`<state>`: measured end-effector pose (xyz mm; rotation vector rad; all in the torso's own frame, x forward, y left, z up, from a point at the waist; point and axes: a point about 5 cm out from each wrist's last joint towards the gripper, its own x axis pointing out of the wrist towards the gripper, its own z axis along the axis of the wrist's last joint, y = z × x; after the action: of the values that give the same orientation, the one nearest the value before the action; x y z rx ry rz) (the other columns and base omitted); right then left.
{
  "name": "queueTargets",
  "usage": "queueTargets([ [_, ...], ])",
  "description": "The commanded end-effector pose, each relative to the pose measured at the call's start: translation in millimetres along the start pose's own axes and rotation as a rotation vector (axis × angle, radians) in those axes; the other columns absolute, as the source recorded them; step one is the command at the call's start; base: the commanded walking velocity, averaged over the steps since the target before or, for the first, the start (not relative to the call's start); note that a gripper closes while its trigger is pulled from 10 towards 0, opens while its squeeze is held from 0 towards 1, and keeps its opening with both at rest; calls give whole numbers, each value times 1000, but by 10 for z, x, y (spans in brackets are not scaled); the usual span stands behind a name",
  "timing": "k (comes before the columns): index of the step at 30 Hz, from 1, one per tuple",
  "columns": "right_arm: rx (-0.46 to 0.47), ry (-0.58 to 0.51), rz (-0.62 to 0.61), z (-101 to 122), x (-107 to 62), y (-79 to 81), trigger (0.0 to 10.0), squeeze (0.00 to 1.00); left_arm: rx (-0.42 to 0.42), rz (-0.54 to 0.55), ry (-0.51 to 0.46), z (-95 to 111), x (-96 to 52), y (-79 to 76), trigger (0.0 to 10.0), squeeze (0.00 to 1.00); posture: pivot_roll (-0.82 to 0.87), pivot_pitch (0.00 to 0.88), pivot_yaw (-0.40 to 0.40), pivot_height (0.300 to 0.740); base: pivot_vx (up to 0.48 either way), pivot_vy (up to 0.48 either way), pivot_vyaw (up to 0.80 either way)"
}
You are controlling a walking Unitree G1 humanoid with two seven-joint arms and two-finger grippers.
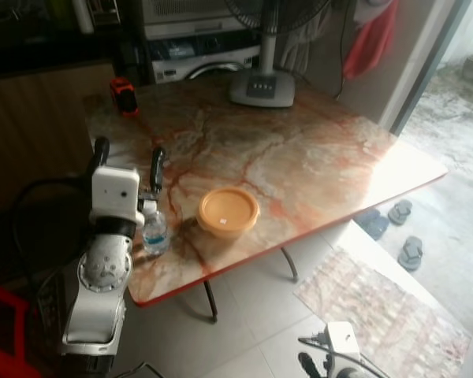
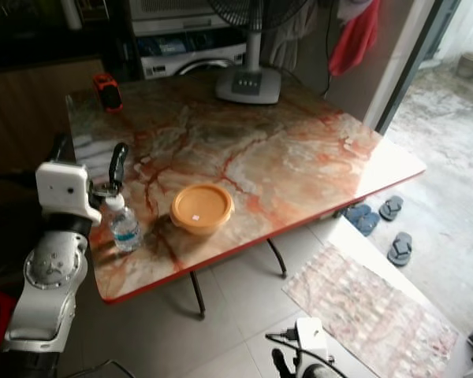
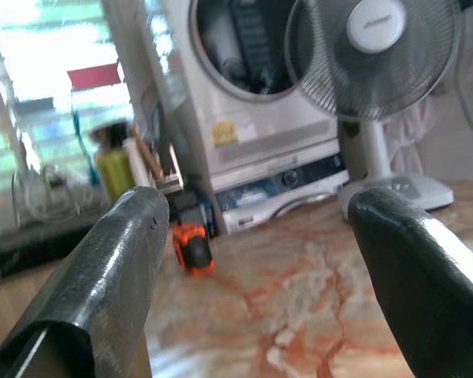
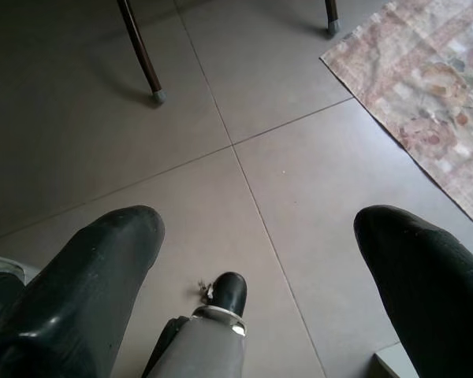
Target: Restocking fridge
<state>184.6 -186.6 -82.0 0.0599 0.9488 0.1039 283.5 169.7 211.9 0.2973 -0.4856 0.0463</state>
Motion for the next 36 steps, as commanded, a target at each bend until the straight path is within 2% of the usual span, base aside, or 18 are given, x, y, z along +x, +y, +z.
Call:
queueTargets([
  [1,7,8,1,-11,-2,-6,10000,0,-9,-30,-42,192,72,-13,10000,0,109,0,-30,740,0,0,0],
  [3,7,9,3,-11,-2,-6,10000,0,-48,-38,-23,310,142,2,10000,0,127,0,-37,740,0,0,0],
  [4,-2,14,5,-11,-2,-5,10000,0,-73,-60,29,388,215,5,10000,0,139,0,-38,740,0,0,0],
  [7,-9,17,7,-11,-1,-4,10000,0,-93,-78,59,450,261,2,10000,0,139,0,-38,740,0,0,0],
  [9,-11,19,11,-9,1,3,10000,0,-166,-49,238,436,359,64,10000,0,146,0,-38,740,0,0,0],
  [10,-11,19,11,-9,1,3,10000,0,-166,-49,238,436,359,64,10000,0,146,0,-38,740,0,0,0],
  [13,-17,23,11,-10,2,5,10000,0,-192,-42,366,368,363,98,10000,0,151,0,-37,740,0,0,0],
  [15,-19,25,14,-11,2,5,10000,0,-190,-166,430,331,337,29,10000,0,155,0,-38,740,0,0,0],
  [18,-27,33,21,-19,3,16,10000,0,-188,-273,538,272,348,33,10000,0,152,0,-32,740,0,0,0],
  [19,-27,33,21,-19,3,16,10000,0,-188,-273,538,272,348,33,10000,0,152,0,-32,740,0,0,0],
  [21,-21,32,19,-25,3,19,10000,0,-194,-362,574,259,375,-4,10000,0,148,0,-25,740,0,0,0],
  [23,-22,33,18,-29,3,23,10000,0,-175,-397,592,231,398,-11,10000,0,137,0,-19,740,0,0,0],
  [29,-6,28,10,-44,1,26,10000,0,-67,-399,682,118,445,143,10000,0,130,0,-3,740,0,0,0],
  [32,-12,33,12,-45,2,28,10000,0,-86,-399,706,73,469,205,10000,0,136,0,-5,740,0,0,0],
  [36,-16,34,13,-30,7,35,10000,0,-159,-397,732,25,519,244,10000,0,133,0,-4,740,0,0,0],
])
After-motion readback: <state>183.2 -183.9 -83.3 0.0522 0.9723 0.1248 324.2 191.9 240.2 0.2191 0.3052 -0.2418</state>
